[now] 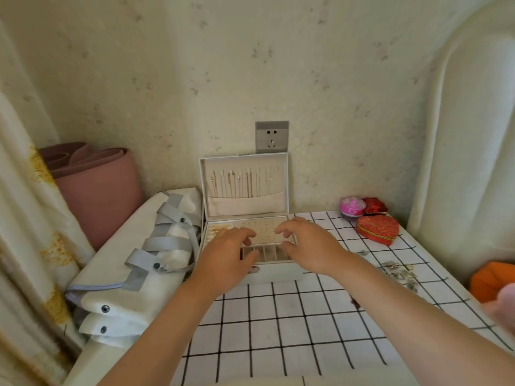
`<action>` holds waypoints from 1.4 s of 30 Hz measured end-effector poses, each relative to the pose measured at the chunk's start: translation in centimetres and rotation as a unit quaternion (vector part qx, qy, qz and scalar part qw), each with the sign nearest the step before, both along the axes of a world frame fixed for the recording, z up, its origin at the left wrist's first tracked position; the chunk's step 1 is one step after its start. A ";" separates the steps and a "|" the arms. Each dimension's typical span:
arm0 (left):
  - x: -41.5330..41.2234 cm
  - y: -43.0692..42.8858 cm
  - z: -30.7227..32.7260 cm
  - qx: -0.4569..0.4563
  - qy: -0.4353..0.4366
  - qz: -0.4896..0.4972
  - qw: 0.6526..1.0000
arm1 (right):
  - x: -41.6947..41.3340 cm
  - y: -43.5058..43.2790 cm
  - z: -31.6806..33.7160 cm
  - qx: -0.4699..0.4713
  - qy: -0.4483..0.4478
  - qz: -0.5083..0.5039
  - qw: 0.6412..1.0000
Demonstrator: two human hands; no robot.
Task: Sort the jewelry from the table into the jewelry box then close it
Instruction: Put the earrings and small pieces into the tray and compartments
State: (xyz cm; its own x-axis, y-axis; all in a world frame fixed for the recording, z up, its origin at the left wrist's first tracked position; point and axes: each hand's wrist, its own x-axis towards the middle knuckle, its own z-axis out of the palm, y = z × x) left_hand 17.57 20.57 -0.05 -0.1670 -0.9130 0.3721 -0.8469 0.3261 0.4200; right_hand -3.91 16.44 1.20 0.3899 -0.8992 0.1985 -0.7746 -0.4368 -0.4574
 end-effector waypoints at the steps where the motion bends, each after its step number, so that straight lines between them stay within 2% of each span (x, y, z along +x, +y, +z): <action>1: -1.0 0.1 0.1 0.002 0.013 -0.006 1.000 | -1.7 0.0 -0.2 0.004 -0.005 -0.014 1.000; 5: -6.2 -0.1 0.0 0.014 0.046 -0.041 0.998 | -8.4 -0.3 -1.0 0.030 -0.036 -0.077 0.996; 8: -10.2 -1.0 -0.6 0.022 0.058 -0.067 0.996 | -12.1 -0.5 -1.6 0.036 -0.028 -0.108 0.993; 12: -14.6 -3.0 -1.5 0.040 0.024 -0.101 0.994 | -15.1 -1.1 -2.4 0.065 -0.010 -0.144 0.987; 19: -20.1 -6.0 -3.3 0.115 -0.025 -0.111 0.987 | -16.9 -2.3 -2.9 0.072 0.040 -0.150 0.985; 27: -22.1 -7.3 -5.0 0.111 -0.051 -0.074 0.990 | -16.6 -3.5 -3.7 0.114 0.089 -0.130 0.981; 36: -21.3 -7.2 -5.5 0.152 0.062 -0.028 0.986 | -16.1 -3.4 -3.3 0.133 0.001 -0.091 0.987; 42: -20.6 -6.2 -4.7 0.137 0.068 -0.030 0.988 | -16.8 -2.1 -2.3 0.153 0.006 -0.085 0.985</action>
